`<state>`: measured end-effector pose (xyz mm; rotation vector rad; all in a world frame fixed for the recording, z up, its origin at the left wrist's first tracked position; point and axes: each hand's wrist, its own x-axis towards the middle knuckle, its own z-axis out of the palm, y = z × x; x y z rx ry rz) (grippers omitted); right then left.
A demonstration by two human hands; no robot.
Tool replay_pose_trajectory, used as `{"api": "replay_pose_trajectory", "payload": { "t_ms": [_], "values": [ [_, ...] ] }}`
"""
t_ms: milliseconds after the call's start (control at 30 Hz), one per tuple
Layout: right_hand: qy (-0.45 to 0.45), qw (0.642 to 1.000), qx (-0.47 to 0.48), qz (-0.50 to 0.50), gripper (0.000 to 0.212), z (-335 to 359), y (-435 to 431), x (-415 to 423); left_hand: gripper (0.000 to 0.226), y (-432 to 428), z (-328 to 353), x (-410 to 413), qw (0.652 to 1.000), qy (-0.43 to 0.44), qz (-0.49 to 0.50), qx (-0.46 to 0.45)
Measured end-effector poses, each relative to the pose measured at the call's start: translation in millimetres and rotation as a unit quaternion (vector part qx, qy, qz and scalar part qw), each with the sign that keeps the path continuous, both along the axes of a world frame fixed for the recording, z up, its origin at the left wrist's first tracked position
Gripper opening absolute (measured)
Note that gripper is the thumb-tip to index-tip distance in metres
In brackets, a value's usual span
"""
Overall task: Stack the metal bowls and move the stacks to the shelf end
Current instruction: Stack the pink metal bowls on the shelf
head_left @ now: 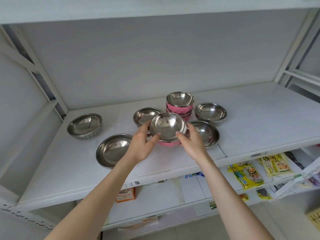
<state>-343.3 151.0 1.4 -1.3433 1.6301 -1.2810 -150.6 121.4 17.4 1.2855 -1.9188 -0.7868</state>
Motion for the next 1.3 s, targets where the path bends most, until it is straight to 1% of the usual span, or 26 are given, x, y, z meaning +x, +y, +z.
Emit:
{"api": "replay_pose_trajectory", "payload": {
  "t_ms": [200,300,400,500,533,600,700,733,800,833,867,1033,1233,1300],
  "values": [
    [0.003,1.000,-0.020,0.019,0.046,23,-13,-43,0.063,-5,9,-43,0.994,0.095,0.027,0.040],
    [-0.005,0.999,-0.016,0.033,0.043,31,-23,-70,0.068,-6,13,-66,0.986,0.146,0.032,0.076],
    [-0.018,0.998,-0.005,0.058,0.040,41,-32,-94,0.074,-9,16,-90,0.981,0.170,0.043,0.088],
    [0.008,0.997,0.003,0.077,0.056,52,-44,-113,0.070,-16,23,-110,0.979,0.183,0.055,0.073],
    [0.012,0.996,0.005,0.084,0.060,56,-50,-119,0.071,-20,26,-115,0.978,0.185,0.061,0.071],
    [0.009,0.995,0.005,0.095,0.058,62,-62,-126,0.071,-27,34,-124,0.976,0.188,0.074,0.079],
    [0.017,0.994,-0.016,0.108,0.048,70,-83,-134,0.047,-40,45,-132,0.979,0.171,0.087,0.074],
    [0.017,0.994,-0.021,0.109,0.046,72,-91,-135,0.050,-46,48,-133,0.980,0.165,0.087,0.070],
    [0.013,0.993,-0.027,0.114,0.044,75,-105,-137,0.074,-61,53,-135,0.981,0.155,0.089,0.070],
    [0.013,0.993,-0.029,0.116,0.043,76,-112,-137,0.082,-68,55,-135,0.982,0.146,0.096,0.068],
    [0.015,0.992,-0.031,0.119,0.043,77,-119,-136,0.086,-74,57,-136,0.982,0.141,0.105,0.065],
    [0.034,0.988,-0.034,0.145,0.041,78,-155,-136,0.087,-102,60,-138,0.981,0.124,0.136,0.058],
    [0.065,0.984,-0.030,0.163,0.028,66,-186,-132,0.065,-129,44,-136,0.982,0.093,0.161,0.033],
    [0.074,0.983,-0.027,0.165,0.027,62,-192,-132,0.065,-132,39,-137,0.981,0.081,0.173,0.027]
  ]
}}
